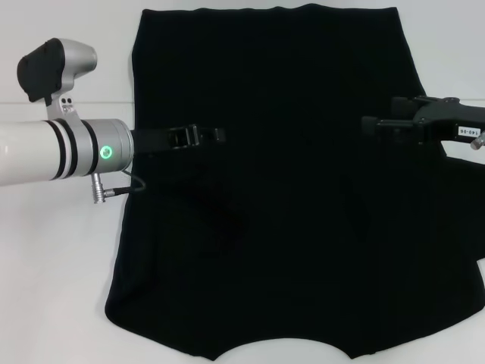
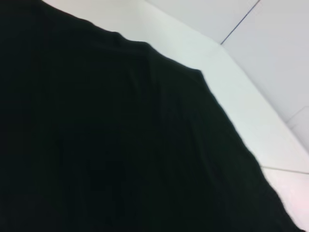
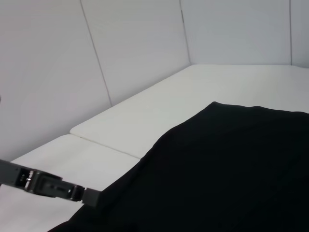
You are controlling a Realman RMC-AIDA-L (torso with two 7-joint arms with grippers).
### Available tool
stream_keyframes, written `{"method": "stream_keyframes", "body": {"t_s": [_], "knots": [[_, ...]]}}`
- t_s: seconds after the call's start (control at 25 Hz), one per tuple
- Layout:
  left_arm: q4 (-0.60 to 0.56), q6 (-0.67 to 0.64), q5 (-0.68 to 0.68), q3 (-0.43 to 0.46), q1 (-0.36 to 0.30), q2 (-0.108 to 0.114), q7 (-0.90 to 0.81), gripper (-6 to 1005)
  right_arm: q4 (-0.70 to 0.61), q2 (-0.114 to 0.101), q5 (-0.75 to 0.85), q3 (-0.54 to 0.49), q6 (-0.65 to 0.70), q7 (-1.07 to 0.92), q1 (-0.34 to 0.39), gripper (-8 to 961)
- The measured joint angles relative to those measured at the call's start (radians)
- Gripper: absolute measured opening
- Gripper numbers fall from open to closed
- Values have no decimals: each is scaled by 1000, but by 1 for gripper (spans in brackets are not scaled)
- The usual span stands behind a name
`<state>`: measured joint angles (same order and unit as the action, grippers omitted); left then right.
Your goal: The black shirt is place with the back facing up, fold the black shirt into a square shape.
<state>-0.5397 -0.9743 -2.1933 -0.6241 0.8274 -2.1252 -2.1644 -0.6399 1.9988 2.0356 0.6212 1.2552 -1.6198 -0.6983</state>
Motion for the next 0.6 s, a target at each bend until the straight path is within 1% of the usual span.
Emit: {"method": "stream_keyframes", "body": {"t_s": [0.08,0.16,0.24,0.32,0.4,0.44,0.6], "knots": [[-1,-37,4,1,-8,4,4,309,-3,-5,0,0,-1,-17,0,942],[-6,-117,28,2,-25,8,43,387,-6,-15,9,0,-2,-53,1,942],[-7,-212,52,3,-41,10,116,466,-9,-32,50,0,-1,-134,1,942],[-7,-335,73,4,-61,8,235,544,-12,-52,125,0,5,-254,-1,942],[-7,-436,86,0,-83,-2,374,773,-31,-66,204,-1,18,-378,3,942],[-7,-474,89,-3,-95,-10,445,809,-45,-70,234,-3,27,-428,8,942],[-4,-517,90,-7,-125,-32,621,953,-106,-87,334,-11,80,-613,39,942]]}}
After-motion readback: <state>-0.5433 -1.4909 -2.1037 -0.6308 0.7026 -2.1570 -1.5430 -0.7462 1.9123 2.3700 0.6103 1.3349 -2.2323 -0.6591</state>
